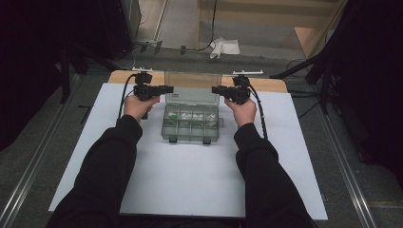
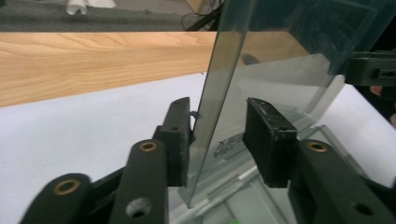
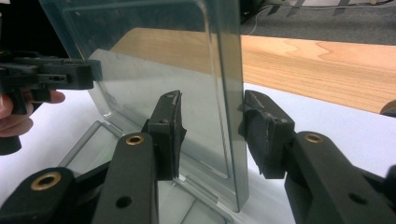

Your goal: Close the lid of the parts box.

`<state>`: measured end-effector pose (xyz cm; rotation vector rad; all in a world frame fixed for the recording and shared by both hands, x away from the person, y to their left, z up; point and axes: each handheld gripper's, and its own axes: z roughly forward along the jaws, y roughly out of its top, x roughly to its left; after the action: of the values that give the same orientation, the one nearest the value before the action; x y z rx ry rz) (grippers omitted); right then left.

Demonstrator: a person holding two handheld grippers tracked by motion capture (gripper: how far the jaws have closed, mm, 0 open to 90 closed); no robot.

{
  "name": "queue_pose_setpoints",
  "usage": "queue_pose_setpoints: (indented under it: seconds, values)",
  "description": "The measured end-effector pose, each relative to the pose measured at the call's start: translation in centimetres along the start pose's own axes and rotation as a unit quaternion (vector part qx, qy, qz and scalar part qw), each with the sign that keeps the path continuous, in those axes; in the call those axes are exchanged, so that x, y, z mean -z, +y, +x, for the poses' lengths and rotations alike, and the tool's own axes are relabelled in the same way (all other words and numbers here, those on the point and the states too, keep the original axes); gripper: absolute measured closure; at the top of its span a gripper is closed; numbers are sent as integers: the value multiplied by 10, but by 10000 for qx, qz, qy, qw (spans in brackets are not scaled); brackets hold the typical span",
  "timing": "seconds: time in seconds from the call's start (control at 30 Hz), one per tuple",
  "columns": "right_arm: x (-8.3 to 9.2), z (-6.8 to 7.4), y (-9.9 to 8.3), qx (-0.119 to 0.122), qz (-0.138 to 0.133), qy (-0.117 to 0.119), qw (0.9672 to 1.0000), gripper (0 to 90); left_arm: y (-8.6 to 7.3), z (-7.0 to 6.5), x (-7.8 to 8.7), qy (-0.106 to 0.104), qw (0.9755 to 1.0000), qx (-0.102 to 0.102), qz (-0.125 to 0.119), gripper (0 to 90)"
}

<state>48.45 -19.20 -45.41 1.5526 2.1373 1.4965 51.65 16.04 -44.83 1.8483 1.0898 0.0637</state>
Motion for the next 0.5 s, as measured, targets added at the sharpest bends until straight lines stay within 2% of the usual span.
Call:
queue_pose_setpoints:
  seconds: [0.3,0.5]
  values:
    - [8,5,2,137,111,50,9998,598,5,-7,8,13,9996,-265,25,590]
    - [10,8,2,228,178,65,9996,582,5,-11,11,23,9991,-399,137,590]
